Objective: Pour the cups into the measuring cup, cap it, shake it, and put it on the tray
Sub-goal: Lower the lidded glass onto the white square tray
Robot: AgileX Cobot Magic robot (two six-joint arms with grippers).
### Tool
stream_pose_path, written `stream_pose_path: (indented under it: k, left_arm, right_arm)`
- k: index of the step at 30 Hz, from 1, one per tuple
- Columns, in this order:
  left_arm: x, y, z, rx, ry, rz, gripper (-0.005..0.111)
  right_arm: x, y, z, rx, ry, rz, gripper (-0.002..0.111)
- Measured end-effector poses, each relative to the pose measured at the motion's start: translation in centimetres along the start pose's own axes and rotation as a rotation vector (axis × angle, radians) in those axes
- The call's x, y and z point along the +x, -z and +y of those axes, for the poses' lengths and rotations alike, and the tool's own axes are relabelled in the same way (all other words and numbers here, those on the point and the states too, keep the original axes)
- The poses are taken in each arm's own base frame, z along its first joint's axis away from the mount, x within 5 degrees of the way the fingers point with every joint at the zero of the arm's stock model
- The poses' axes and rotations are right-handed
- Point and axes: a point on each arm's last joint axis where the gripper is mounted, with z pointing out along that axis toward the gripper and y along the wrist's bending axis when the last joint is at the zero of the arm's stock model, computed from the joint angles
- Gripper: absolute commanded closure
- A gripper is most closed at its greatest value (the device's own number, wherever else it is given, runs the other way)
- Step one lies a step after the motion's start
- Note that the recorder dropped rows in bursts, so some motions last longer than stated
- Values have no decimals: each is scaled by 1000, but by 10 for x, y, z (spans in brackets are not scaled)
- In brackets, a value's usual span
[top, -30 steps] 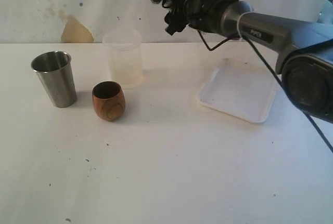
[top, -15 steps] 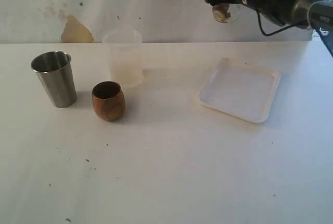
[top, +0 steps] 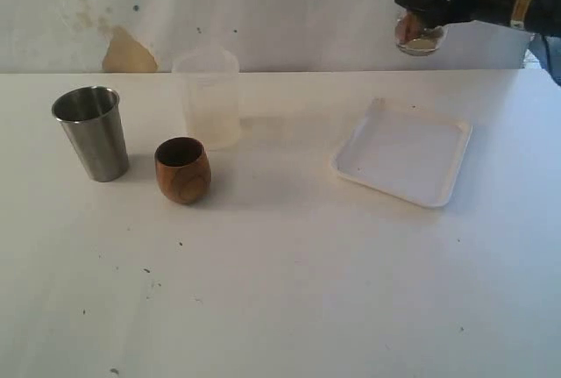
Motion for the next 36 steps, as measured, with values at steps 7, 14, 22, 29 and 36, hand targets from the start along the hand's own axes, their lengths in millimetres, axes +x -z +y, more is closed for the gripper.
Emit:
stream_pose_path:
  k: [7,14,22,29,36]
  left_arm:
    - [0,0,0,0,0,0,2]
    - [0,0,0,0,0,0,2]
    - [0,0,0,0,0,0,2]
    - [0,0,0,0,0,0,2]
    - [0,0,0,0,0,0,2]
  right_arm:
    - [-11,21,-13,104,-1,195,108]
    - [4,28,4,86,-45,36,108]
    - [64,54,24,120,-21,8,108]
    - [98,56,38,67,-51,-5,108]
    - [128,55,42,42,-105,8,108]
